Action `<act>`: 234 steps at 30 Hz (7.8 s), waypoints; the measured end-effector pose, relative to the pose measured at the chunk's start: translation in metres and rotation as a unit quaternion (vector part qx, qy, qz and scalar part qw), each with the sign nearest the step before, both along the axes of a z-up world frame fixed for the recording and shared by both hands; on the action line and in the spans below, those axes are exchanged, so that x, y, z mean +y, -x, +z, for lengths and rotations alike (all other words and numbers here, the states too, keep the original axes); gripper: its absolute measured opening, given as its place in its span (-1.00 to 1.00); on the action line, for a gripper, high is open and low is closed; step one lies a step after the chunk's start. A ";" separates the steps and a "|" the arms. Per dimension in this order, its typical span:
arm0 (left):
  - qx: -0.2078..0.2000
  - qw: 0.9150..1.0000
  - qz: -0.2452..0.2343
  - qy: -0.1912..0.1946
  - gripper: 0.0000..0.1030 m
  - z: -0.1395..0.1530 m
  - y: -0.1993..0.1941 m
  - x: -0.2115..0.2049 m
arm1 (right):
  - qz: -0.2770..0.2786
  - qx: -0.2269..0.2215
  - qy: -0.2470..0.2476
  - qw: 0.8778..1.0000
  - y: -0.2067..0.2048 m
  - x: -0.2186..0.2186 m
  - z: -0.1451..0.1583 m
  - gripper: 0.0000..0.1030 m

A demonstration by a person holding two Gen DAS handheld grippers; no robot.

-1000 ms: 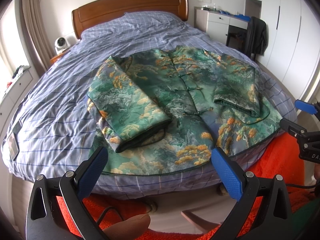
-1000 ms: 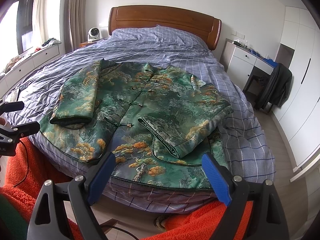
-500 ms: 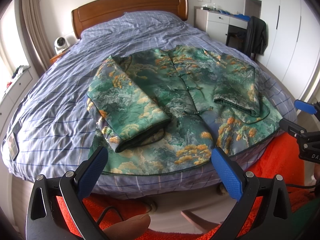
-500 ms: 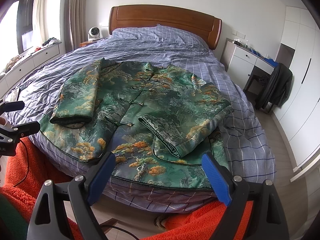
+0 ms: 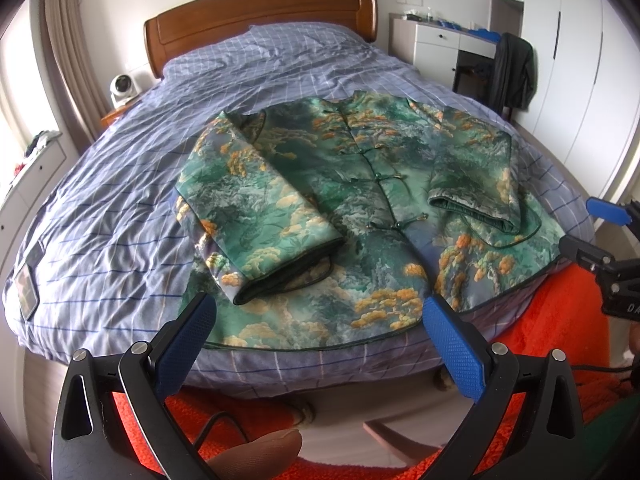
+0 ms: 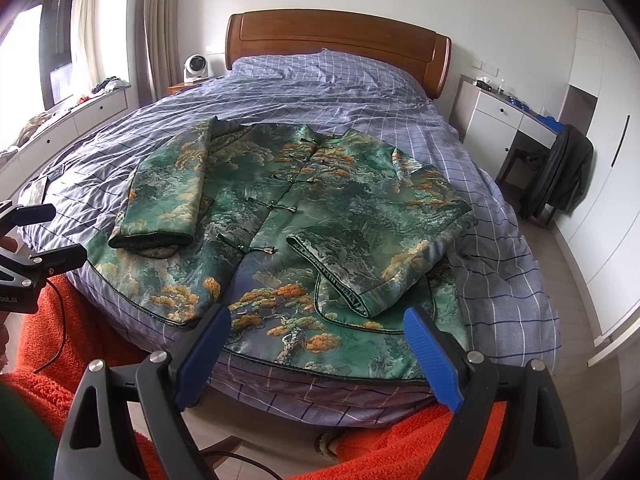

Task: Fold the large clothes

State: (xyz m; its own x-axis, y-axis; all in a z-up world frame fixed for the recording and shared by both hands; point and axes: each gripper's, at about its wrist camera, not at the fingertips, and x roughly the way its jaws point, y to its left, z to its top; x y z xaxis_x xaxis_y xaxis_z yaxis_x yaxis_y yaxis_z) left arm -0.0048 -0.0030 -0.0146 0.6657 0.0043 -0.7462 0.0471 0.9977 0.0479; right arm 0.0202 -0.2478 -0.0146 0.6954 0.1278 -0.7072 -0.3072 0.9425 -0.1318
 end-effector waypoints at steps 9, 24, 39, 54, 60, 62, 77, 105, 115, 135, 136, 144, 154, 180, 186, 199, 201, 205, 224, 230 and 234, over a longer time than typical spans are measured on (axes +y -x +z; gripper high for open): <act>-0.004 1.000 0.020 0.007 0.99 -0.001 -0.001 0.016 | 0.030 -0.036 0.019 0.999 -0.043 -0.038 0.015 1.00; 0.008 1.000 0.023 -0.001 0.99 0.000 -0.001 0.015 | 0.139 0.067 0.121 0.981 -0.151 0.012 -0.093 0.96; 0.013 0.999 0.043 -0.016 0.99 -0.011 -0.014 0.032 | -0.031 -0.055 -0.033 0.997 -0.125 -0.108 0.038 -0.80; 0.010 0.995 0.060 -0.075 0.99 -0.014 -0.032 0.068 | -0.313 -0.043 -0.085 0.945 -0.145 -0.310 0.009 -0.63; 0.013 0.995 0.005 -0.102 0.99 -0.021 -0.054 0.078 | -0.389 -0.013 -0.049 0.920 -0.128 -0.348 -0.024 -0.14; 0.011 0.991 -0.046 -0.123 0.99 -0.028 -0.061 0.071 | -0.409 -0.021 -0.005 0.912 -0.120 -0.348 -0.026 -0.12; 0.109 0.972 -0.203 -0.056 -0.71 -0.104 -0.155 0.058 | -0.216 -0.016 -0.063 0.974 -0.086 -0.186 -0.014 -0.02; 0.016 0.982 0.155 0.105 0.79 -0.038 -0.046 0.238 | -0.108 0.034 -0.060 0.992 -0.098 -0.099 -0.040 0.14; 0.108 0.985 0.039 0.128 0.83 -0.095 -0.106 0.160 | -0.148 0.095 -0.110 0.978 -0.107 -0.149 -0.054 0.21; 0.135 0.982 0.014 0.130 0.90 -0.132 -0.118 0.136 | -0.101 0.221 -0.147 0.959 -0.124 -0.173 -0.109 0.27; 0.136 0.982 0.012 0.133 0.81 -0.132 -0.118 0.135 | -0.098 0.219 -0.141 0.960 -0.125 -0.171 -0.109 0.27; 0.147 0.976 -0.003 0.159 -0.39 -0.126 -0.115 0.130 | -0.089 0.225 -0.127 0.962 -0.131 -0.167 -0.116 0.09; 0.140 0.978 -0.024 0.152 -0.68 -0.111 -0.095 0.126 | -0.075 0.201 -0.091 0.972 -0.118 -0.159 -0.097 -0.71; -0.088 0.995 0.012 0.033 0.99 0.031 -0.084 0.096 | -0.122 0.058 -0.138 0.981 -0.111 -0.163 -0.020 0.04; -0.133 0.990 0.020 -0.045 1.00 0.036 -0.084 0.081 | -0.111 0.042 -0.141 0.983 -0.106 -0.148 -0.003 0.04; -0.069 0.996 0.045 0.045 1.00 0.024 -0.090 0.089 | -0.081 -0.047 -0.080 0.992 -0.092 -0.131 0.027 0.04; -0.067 0.996 0.034 0.049 0.99 0.024 -0.090 0.083 | -0.084 -0.048 -0.068 0.993 -0.092 -0.129 0.026 0.04; -0.073 0.994 0.019 0.076 0.99 0.027 -0.089 0.078 | -0.092 -0.045 -0.052 0.993 -0.094 -0.129 0.020 0.04; -0.070 0.996 -0.003 0.059 0.99 0.028 -0.109 0.042 | -0.329 0.020 -0.382 0.863 -0.111 -0.362 -0.066 0.05; -0.071 0.996 -0.005 0.045 0.99 0.029 -0.107 0.034 | -0.396 0.023 -0.522 0.755 -0.158 -0.434 -0.129 0.08; -0.072 0.997 -0.003 0.039 0.99 0.029 -0.105 0.032 | -0.465 0.015 -0.557 0.688 -0.177 -0.458 -0.165 0.02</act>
